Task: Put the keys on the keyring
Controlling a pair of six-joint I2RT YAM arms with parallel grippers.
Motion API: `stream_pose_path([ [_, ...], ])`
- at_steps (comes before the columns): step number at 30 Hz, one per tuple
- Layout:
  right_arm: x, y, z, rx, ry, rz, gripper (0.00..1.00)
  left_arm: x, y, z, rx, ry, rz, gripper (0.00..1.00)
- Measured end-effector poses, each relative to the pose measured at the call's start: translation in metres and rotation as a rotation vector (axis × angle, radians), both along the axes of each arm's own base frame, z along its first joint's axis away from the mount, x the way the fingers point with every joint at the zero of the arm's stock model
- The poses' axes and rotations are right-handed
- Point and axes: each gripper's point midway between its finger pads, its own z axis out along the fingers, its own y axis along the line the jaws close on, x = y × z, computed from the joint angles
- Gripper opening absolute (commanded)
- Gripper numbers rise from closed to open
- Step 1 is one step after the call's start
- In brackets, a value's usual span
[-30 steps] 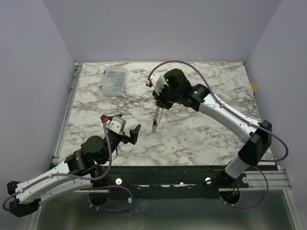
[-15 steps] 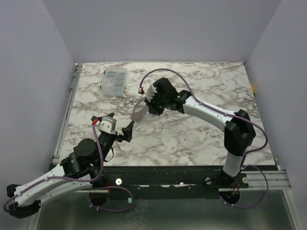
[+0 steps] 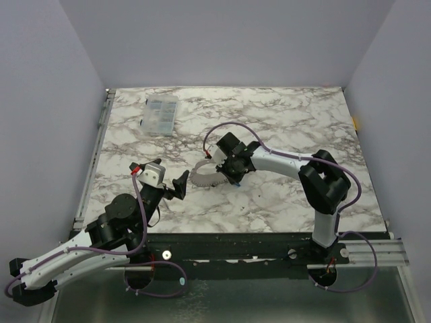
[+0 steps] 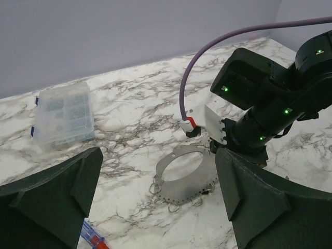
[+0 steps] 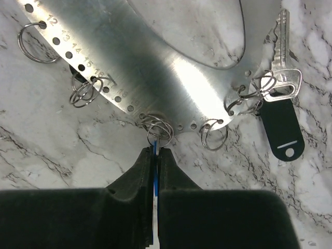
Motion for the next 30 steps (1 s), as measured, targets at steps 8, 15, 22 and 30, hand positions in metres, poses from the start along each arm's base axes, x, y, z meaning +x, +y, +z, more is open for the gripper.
stream_pose_path([
  [8, 0.013, -0.021, 0.011, -0.07, -0.085, -0.019, 0.17, 0.0, 0.0, -0.001, 0.002, 0.001, 0.0, 0.98],
  [15, 0.009, -0.043, 0.011, -0.144, -0.092, -0.035, 0.67, 0.0, 0.0, -0.001, 0.002, 0.001, 0.0, 0.98],
  [22, -0.019, -0.075, 0.011, -0.195, -0.045, -0.119, 0.73, 0.0, 0.001, -0.001, 0.001, 0.001, 0.006, 0.98],
  [30, -0.012, -0.083, 0.096, 0.078, -0.259, -0.427, 0.85, 0.003, 0.002, -0.004, 0.015, 0.009, 0.024, 0.98],
])
